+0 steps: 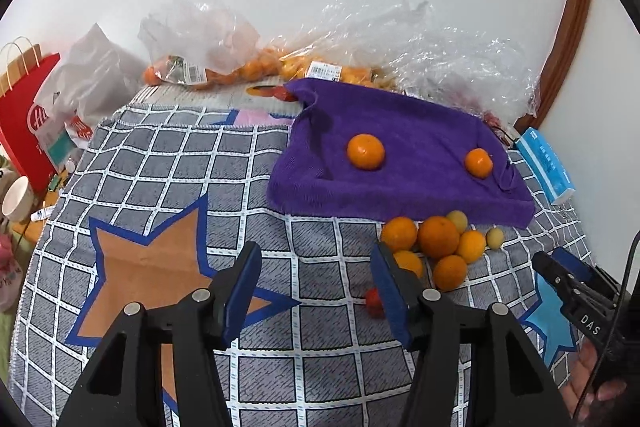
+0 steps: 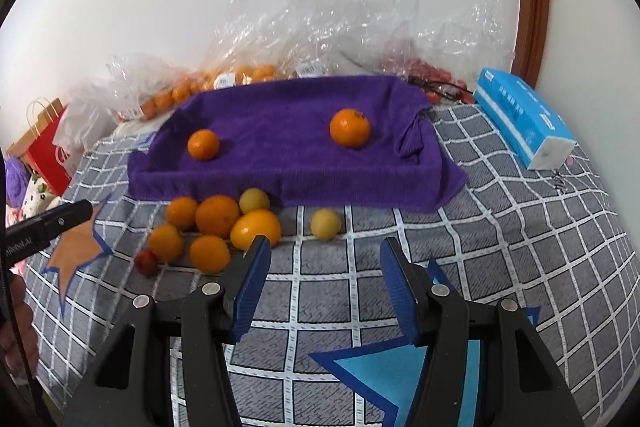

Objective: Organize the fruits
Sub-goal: 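Move both open grippers back toward the remaining fruit row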

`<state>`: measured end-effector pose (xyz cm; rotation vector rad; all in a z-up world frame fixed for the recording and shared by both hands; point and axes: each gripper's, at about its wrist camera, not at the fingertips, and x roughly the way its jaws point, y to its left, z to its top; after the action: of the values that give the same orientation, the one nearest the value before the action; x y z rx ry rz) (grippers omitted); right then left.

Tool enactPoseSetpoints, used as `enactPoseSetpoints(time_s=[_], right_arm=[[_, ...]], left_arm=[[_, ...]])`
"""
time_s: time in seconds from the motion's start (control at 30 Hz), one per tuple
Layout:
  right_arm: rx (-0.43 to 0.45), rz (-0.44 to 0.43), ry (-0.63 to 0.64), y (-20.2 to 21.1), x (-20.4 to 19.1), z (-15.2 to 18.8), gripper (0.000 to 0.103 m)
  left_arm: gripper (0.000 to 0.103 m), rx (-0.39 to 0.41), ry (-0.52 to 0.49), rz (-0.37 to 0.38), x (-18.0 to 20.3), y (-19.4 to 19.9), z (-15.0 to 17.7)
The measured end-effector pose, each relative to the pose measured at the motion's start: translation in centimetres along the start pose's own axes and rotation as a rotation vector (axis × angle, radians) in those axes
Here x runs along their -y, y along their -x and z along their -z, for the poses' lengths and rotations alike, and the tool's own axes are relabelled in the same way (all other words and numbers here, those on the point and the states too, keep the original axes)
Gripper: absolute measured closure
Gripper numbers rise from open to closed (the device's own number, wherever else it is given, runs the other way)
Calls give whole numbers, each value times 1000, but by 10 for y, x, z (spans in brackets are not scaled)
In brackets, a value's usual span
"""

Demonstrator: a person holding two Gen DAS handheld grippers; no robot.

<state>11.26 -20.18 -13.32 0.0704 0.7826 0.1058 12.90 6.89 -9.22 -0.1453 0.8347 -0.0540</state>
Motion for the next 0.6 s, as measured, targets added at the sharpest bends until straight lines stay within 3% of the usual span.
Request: enactPoseSetpoints(time_s=[0.27, 0.6], right_arm=[[-30, 1, 4, -32, -1, -3, 61], [-67, 18, -21, -63, 3, -12, 68]], left_arm=[[44, -13, 13, 13, -6, -10, 0], [44, -33, 9, 26, -5, -24, 0]])
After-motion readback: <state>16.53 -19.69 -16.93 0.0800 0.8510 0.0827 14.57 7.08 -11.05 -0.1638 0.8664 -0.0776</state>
